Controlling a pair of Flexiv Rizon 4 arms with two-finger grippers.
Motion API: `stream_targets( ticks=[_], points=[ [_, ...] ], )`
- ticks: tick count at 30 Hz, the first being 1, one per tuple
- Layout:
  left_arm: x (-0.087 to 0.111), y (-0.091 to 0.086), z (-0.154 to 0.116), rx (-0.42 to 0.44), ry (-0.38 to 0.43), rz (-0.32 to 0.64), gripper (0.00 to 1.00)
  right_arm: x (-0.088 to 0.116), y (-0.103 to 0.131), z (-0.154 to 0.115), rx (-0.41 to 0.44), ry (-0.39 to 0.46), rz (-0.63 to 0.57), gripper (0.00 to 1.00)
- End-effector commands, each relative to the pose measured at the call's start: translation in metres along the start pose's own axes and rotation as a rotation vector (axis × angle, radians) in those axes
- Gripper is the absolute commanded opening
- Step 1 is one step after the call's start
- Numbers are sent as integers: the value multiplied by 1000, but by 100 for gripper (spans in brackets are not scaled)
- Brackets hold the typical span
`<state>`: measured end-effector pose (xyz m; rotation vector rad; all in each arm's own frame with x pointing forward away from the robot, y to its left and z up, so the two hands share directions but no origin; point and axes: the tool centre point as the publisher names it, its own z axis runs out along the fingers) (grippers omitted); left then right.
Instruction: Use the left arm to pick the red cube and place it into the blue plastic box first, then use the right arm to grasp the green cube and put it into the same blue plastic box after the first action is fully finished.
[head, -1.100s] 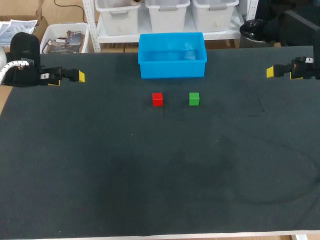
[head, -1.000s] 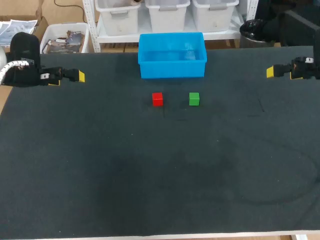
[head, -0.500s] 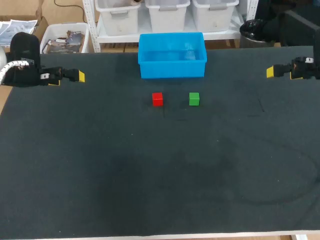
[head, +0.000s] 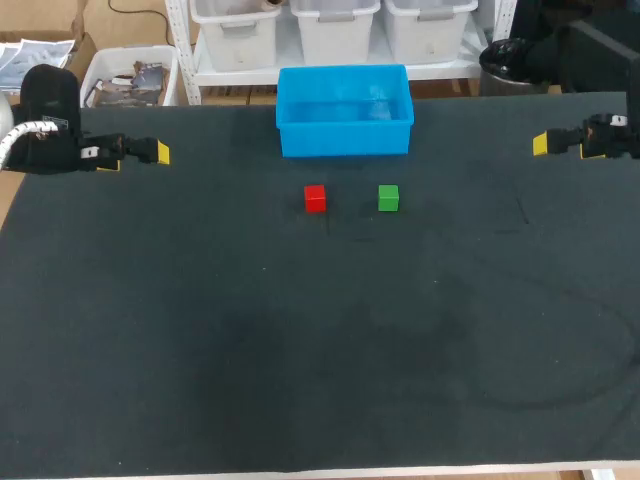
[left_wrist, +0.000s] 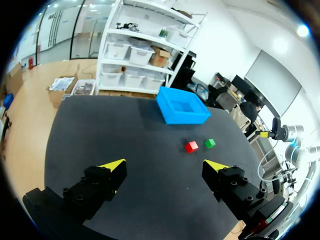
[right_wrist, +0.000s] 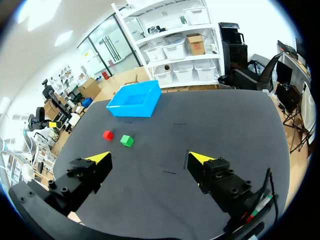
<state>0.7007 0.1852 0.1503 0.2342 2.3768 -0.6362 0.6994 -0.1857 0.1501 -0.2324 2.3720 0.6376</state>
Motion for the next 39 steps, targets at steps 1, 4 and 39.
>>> stream_targets(
  ticks=[1, 4, 39],
  points=[
    [0, 0, 0, 0, 0, -1, 100, 0, 0, 0, 1, 1, 0, 100],
    [0, 0, 0, 0, 0, -1, 100, 0, 0, 0, 1, 1, 0, 100],
    [-5, -3, 7, -42, 15, -1, 100, 0, 0, 0, 1, 1, 0, 100]
  ],
)
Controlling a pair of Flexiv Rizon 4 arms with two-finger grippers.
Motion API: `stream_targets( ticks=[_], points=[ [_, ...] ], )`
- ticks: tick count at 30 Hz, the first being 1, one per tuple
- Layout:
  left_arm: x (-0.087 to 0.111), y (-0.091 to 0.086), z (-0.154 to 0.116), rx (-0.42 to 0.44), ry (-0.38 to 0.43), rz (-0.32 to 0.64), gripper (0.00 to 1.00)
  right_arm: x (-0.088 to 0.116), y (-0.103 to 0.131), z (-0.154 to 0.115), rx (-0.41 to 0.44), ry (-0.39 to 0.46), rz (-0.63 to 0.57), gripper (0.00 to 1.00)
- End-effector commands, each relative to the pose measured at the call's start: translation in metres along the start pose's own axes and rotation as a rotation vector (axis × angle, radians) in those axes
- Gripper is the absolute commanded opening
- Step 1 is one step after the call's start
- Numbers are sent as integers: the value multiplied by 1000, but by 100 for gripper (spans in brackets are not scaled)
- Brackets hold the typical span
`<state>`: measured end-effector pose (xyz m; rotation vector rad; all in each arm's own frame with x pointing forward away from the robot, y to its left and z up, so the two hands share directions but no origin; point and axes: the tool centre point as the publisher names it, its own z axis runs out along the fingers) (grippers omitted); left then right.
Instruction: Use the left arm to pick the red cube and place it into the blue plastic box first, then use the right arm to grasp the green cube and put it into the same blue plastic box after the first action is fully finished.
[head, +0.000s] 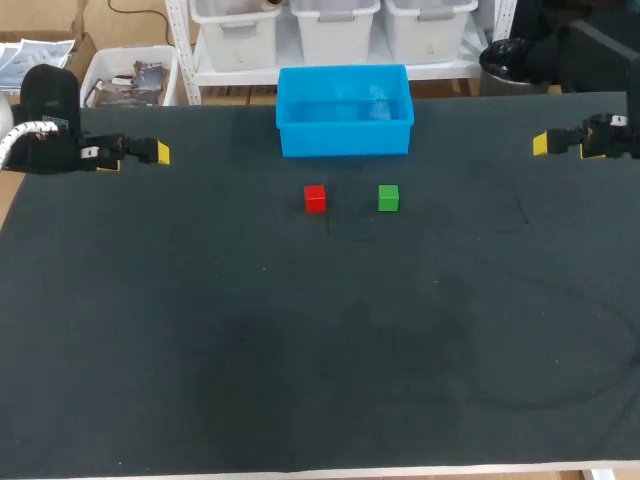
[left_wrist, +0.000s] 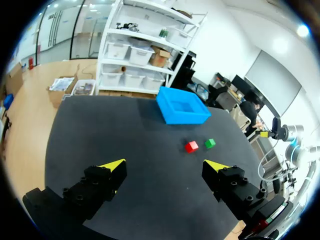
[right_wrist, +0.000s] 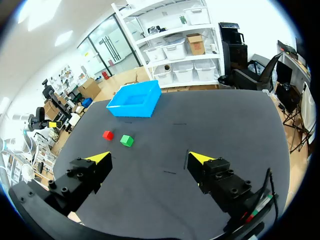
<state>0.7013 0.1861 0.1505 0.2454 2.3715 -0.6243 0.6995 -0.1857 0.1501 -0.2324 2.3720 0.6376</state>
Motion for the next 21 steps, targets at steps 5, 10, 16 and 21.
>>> stream_targets(
  ticks=[5, 10, 16, 21],
  points=[
    [-8, -13, 19, -136, 66, 25, 100, 0, 0, 0, 1, 1, 0, 100],
    [-10, -28, 29, -248, 129, 29, 100, 0, 0, 0, 1, 1, 0, 100],
    [-9, -48, 44, -391, 210, 58, 100, 0, 0, 0, 1, 1, 0, 100],
    [-1, -62, 59, -448, 287, 38, 100, 0, 0, 0, 1, 1, 0, 100]
  ],
)
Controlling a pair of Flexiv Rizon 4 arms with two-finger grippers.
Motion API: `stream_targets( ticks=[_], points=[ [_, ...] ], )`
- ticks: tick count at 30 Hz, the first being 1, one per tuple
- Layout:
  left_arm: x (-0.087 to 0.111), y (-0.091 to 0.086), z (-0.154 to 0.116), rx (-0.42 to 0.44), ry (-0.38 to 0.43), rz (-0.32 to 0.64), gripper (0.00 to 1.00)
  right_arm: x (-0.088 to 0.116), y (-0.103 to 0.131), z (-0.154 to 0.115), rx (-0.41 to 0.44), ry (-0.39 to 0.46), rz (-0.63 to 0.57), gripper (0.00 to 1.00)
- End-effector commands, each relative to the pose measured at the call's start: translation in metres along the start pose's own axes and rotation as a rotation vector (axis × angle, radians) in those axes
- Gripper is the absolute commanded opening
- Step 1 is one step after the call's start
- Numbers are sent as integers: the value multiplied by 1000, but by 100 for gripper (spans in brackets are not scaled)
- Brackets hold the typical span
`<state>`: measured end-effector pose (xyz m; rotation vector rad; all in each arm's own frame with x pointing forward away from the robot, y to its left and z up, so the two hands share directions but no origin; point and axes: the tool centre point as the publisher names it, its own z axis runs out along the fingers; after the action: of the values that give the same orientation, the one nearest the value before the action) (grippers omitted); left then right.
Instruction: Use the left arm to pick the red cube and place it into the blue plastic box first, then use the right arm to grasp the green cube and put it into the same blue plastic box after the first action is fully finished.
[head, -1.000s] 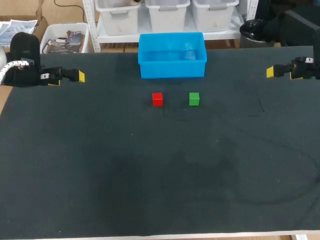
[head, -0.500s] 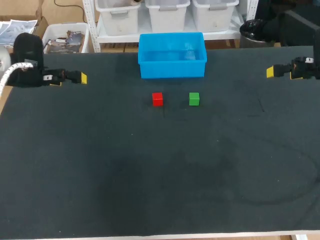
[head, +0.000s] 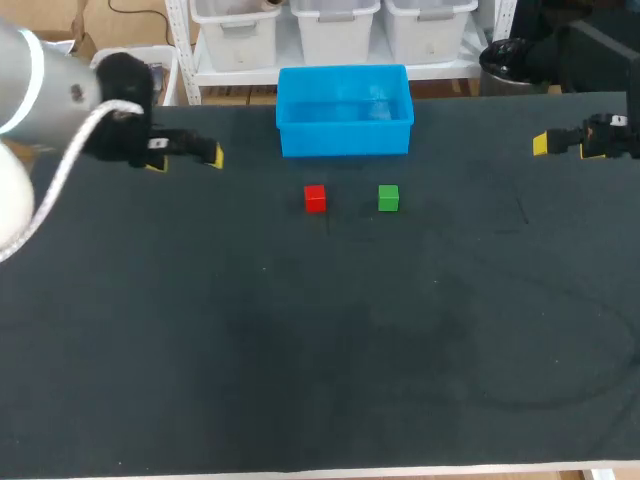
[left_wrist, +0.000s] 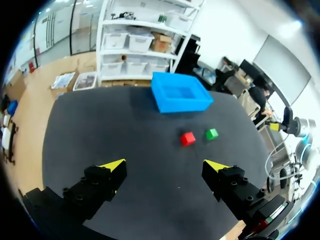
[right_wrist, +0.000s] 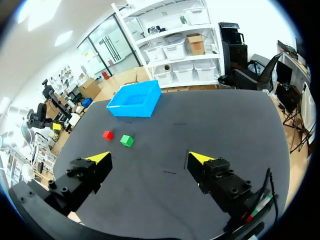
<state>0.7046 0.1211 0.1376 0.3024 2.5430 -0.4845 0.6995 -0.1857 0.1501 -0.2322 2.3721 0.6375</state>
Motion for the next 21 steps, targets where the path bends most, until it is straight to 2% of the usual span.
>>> stream_targets(
  ticks=[1, 14, 21],
  points=[
    [-8, -16, 17, -360, 136, -5, 100, 0, 0, 0, 1, 1, 0, 100],
    [-9, -39, 44, -474, 200, -49, 100, 0, 0, 0, 1, 1, 0, 100],
    [-10, -56, 62, -489, 234, -124, 100, 0, 0, 0, 1, 1, 0, 100]
  ],
)
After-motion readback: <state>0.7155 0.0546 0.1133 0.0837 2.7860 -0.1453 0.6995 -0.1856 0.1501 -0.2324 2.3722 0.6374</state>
